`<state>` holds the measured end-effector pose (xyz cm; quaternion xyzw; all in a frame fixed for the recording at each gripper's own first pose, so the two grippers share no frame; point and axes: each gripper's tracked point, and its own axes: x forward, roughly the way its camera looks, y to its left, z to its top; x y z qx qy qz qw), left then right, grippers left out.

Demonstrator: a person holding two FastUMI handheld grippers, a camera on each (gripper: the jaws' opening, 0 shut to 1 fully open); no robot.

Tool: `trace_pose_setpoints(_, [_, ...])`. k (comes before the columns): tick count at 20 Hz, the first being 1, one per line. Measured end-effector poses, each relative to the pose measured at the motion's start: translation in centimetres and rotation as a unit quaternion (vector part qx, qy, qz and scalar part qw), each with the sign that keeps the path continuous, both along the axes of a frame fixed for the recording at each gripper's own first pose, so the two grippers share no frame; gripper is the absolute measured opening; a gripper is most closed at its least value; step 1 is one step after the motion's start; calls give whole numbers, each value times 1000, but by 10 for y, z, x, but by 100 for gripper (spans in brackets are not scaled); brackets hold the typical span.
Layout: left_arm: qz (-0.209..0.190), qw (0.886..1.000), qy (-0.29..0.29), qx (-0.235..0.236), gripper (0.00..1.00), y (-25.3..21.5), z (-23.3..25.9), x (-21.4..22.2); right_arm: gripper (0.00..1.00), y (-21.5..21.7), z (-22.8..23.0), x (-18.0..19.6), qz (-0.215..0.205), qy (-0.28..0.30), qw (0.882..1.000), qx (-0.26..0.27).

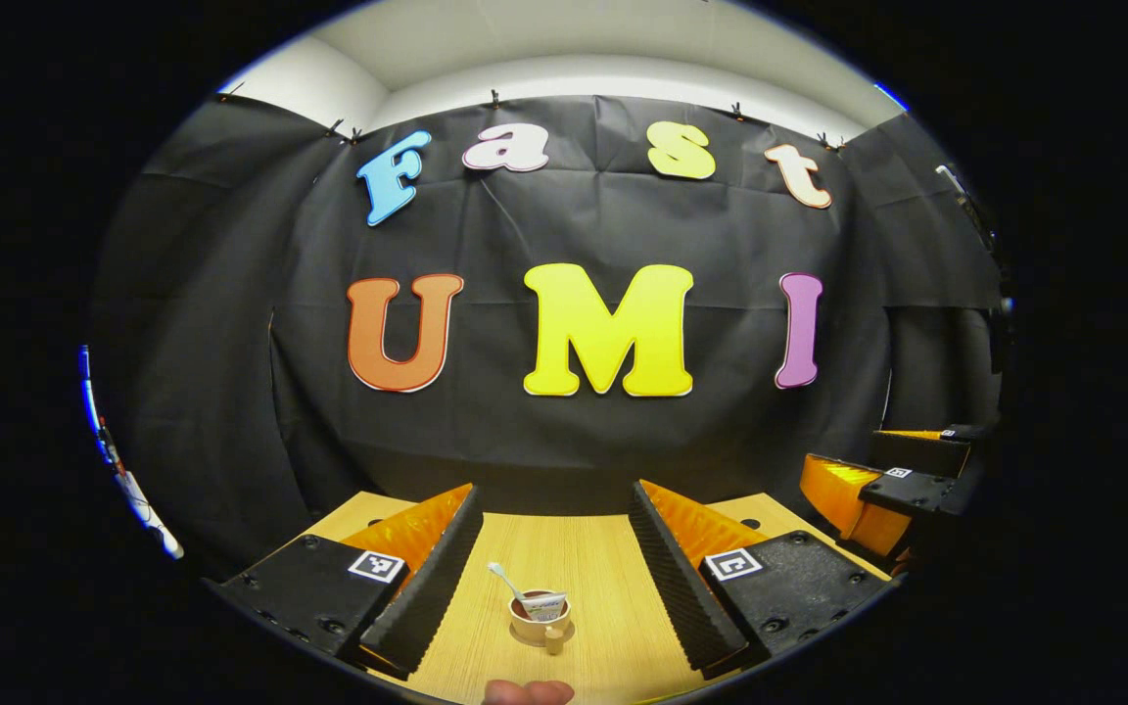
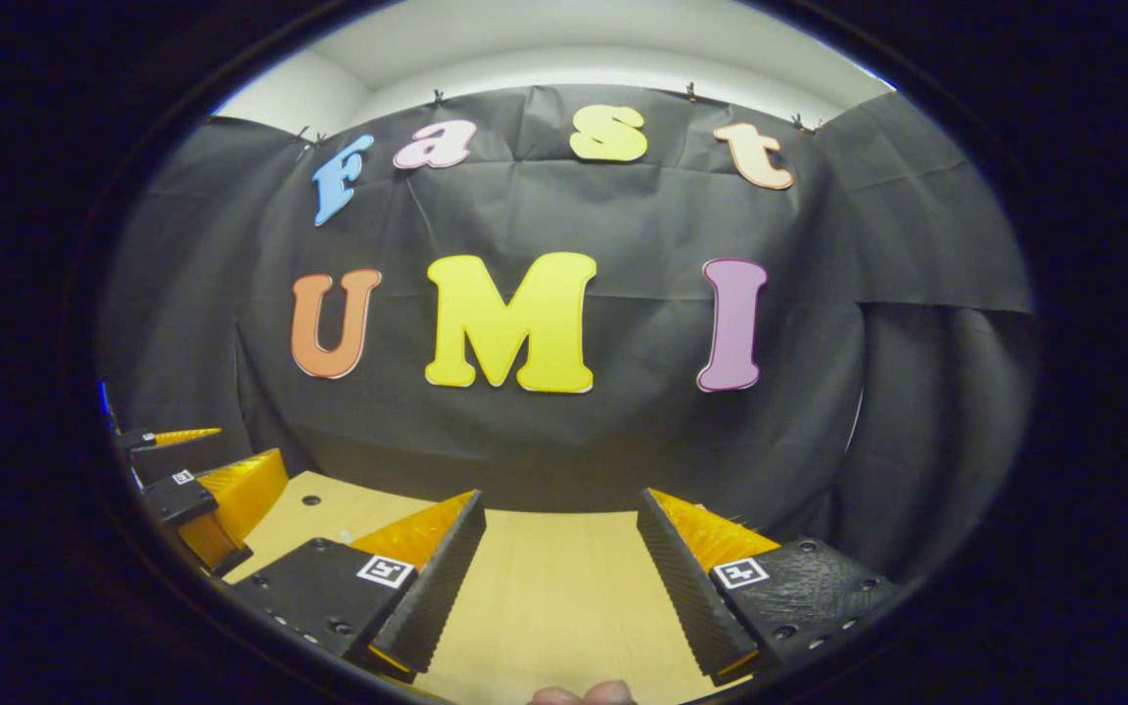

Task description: Put the toothbrush and toothpaste on the desktop into the cup, then pick up the cup and place it on the coaster on the desktop.

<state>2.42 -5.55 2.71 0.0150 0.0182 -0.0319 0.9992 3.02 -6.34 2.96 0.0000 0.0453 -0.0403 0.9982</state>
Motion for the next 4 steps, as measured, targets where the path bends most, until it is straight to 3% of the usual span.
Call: trace_pose_setpoints(4, [4,1000,1,0,95,-2,-1,4,96,-3,4,4,3,-8,1000,-4])
